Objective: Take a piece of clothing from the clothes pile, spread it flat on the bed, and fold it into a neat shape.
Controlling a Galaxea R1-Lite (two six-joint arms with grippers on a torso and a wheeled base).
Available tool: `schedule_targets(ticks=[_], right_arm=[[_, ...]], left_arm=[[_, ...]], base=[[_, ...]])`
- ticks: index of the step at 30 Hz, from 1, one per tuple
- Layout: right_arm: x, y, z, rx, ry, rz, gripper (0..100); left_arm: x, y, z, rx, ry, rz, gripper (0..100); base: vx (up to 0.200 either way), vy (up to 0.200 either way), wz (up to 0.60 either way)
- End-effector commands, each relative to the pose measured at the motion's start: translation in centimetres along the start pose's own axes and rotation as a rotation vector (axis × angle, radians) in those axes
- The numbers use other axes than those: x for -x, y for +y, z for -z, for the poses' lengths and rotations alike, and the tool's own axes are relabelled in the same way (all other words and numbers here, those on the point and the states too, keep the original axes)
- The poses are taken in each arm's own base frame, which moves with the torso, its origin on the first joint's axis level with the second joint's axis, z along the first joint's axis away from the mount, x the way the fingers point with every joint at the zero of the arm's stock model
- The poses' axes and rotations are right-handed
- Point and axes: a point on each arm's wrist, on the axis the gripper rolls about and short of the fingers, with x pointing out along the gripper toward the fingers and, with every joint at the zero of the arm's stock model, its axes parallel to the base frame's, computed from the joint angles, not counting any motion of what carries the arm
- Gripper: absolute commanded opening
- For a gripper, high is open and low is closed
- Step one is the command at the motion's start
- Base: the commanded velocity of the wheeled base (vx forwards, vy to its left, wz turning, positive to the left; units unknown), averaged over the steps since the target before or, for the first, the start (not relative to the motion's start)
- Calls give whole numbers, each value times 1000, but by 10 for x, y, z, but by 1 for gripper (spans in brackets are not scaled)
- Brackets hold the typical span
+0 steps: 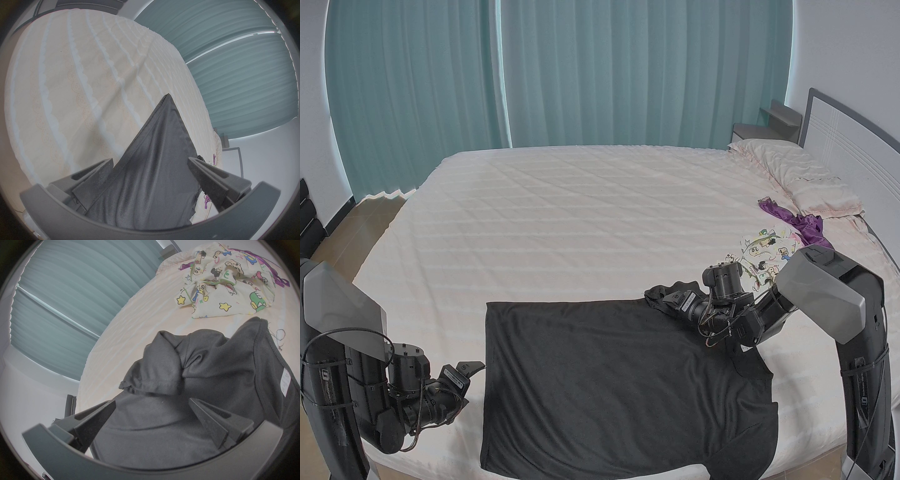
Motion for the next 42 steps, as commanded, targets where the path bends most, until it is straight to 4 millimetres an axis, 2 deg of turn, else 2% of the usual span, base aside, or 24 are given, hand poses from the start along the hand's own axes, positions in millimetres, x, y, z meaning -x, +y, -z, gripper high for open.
schedule_targets(ticks=[1,5,8,9,10,13,15,16,18,19,22,24,27,29,36,42], right_arm=[[-22,-8,2,-9,-5,2,100],[-35,-4,-7,-32,-62,-43,100],[-40,-2,-33,-77,-160,-125,100],[-40,-2,-35,-81,-164,-128,100],[-40,-4,-51,-94,-202,-155,100],[-48,-8,-77,-108,-282,-189,100],[-51,-12,-103,-121,-357,-210,100],[-51,-12,-103,-121,-357,-210,100],[-51,-22,-133,-135,-436,-232,100],[-51,-24,-135,-137,-442,-231,100],[-52,-32,-135,-140,-430,-205,100],[-51,-38,-128,-139,-394,-175,100],[-43,-35,-126,-130,-370,-172,100],[-35,-34,-118,-123,-311,-173,100],[-11,-17,-102,-104,-214,-195,100],[-7,-1,-79,-83,-153,-204,100]], left_arm=[[0,-1,-1,-1,-7,13,100],[0,-1,-1,-1,-8,14,100],[0,-1,-1,-1,-7,13,100],[0,-1,-1,-1,-7,13,100],[0,-1,-1,-1,-7,13,100],[0,-1,-1,-1,-9,12,100],[0,-1,-1,-1,-10,11,100],[0,-1,-1,-1,-10,11,100],[0,-1,-1,0,-9,10,100],[0,-1,0,0,-9,9,100],[0,-1,-1,0,-9,10,100],[0,-1,-1,0,-9,10,100],[0,-1,-1,0,-9,10,100],[0,-1,0,0,-9,9,100],[0,-1,-1,0,-9,10,100],[0,-1,-1,-2,-9,10,100]], base=[[0,0,0],[0,0,0],[0,0,0],[0,0,0],[0,0,0],[0,0,0],[0,0,0],[0,0,0],[0,0,0],[0,0,0],[0,0,0],[0,0,0],[0,0,0],[0,0,0],[0,0,0],[0,0,0]])
